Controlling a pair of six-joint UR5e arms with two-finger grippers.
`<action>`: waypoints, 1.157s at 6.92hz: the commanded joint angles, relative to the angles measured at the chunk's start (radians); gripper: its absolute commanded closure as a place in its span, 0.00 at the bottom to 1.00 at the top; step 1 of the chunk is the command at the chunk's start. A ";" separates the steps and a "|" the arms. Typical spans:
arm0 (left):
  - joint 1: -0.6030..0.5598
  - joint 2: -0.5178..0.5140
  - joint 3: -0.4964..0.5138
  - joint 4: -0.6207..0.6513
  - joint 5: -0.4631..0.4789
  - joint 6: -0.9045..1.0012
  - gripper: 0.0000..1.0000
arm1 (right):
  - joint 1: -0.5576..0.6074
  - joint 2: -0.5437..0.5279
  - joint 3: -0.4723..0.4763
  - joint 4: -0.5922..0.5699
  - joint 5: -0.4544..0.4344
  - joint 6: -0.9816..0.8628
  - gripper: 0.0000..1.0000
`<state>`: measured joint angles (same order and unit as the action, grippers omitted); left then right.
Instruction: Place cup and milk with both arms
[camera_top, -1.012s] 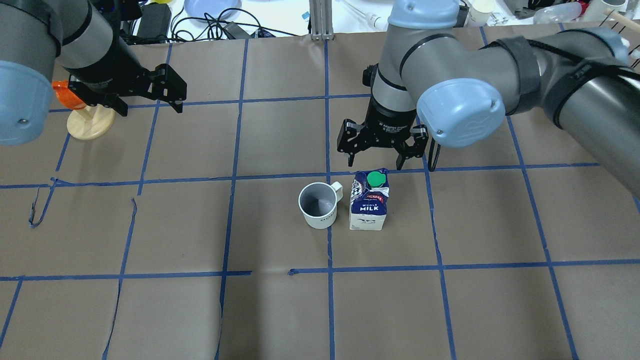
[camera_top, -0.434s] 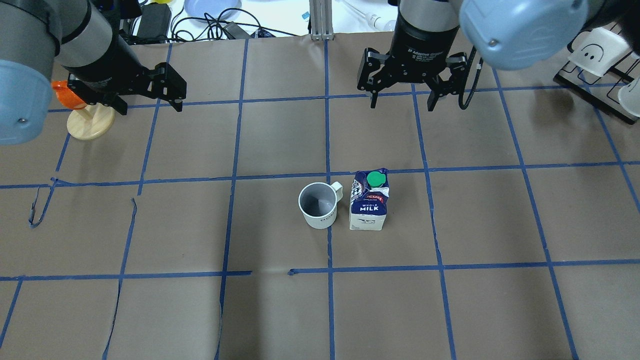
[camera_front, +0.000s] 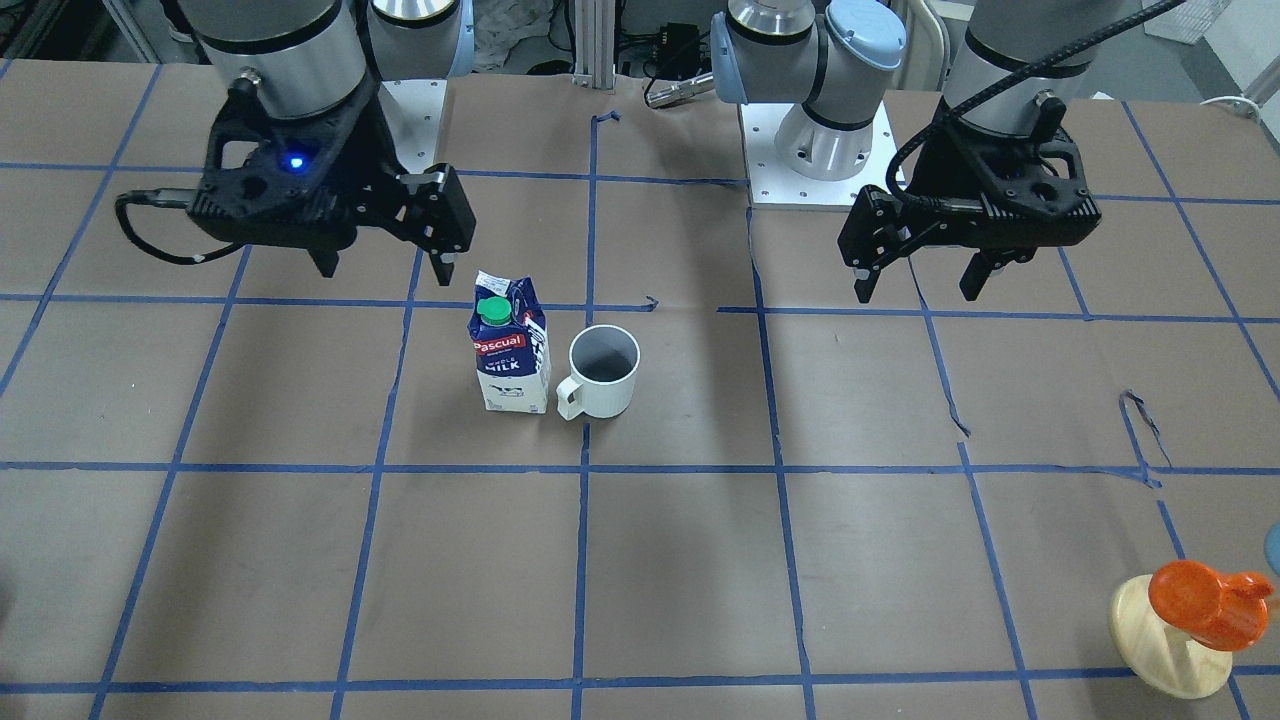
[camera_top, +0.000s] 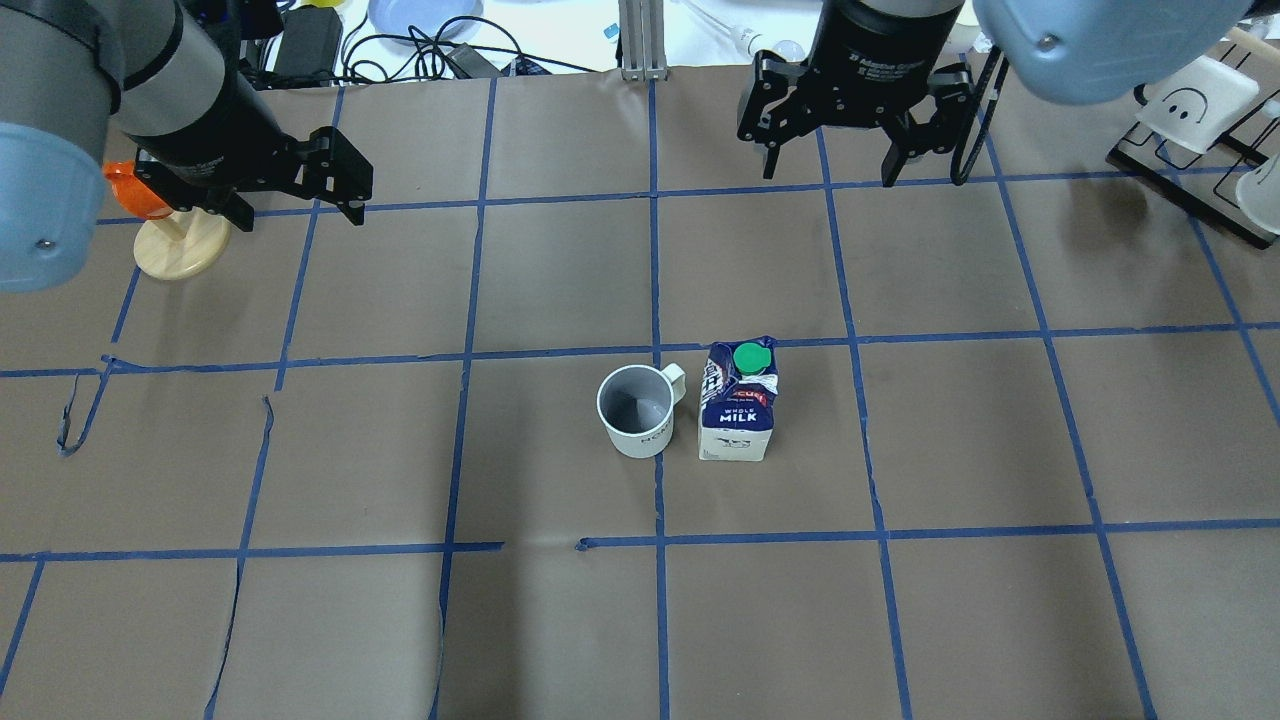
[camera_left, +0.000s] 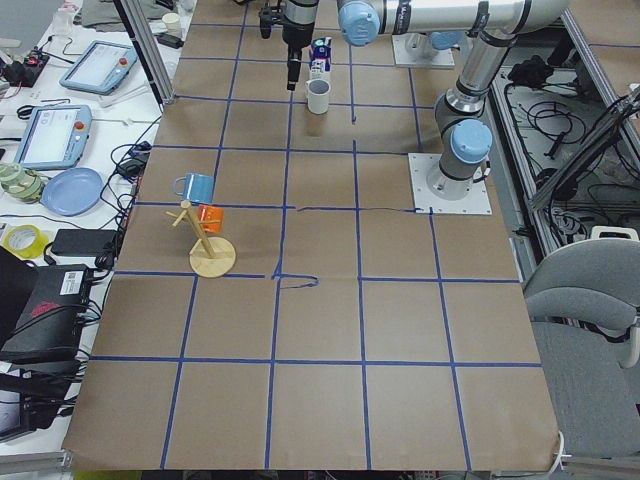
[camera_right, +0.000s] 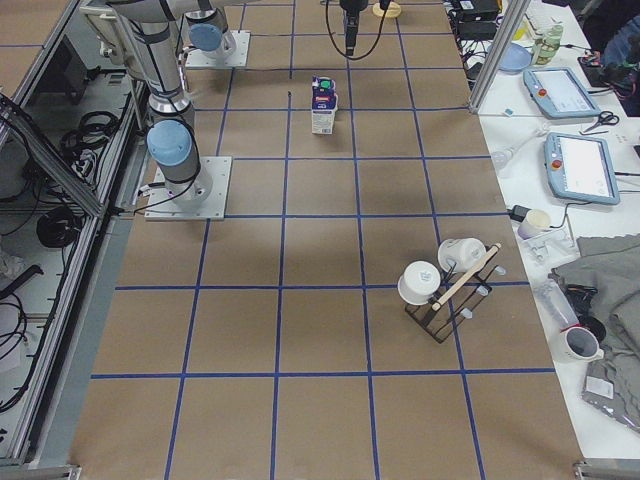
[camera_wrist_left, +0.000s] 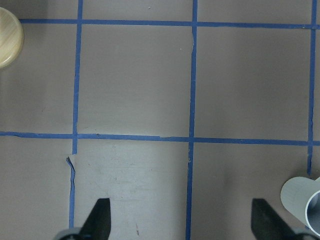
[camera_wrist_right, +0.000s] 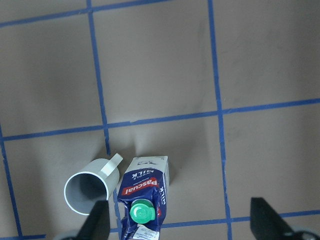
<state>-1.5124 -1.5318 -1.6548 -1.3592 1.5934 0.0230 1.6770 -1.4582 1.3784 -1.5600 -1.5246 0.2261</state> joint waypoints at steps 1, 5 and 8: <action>0.000 -0.002 -0.003 0.002 0.002 0.000 0.00 | -0.149 -0.046 0.019 0.004 -0.002 -0.144 0.00; 0.000 -0.004 -0.005 0.003 -0.003 -0.002 0.00 | -0.117 -0.108 0.114 -0.014 -0.054 -0.134 0.00; 0.001 -0.007 -0.005 0.005 -0.003 0.000 0.00 | -0.115 -0.114 0.131 -0.037 -0.046 -0.137 0.00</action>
<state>-1.5112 -1.5378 -1.6593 -1.3547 1.5893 0.0225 1.5600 -1.5714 1.5054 -1.5928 -1.5748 0.0900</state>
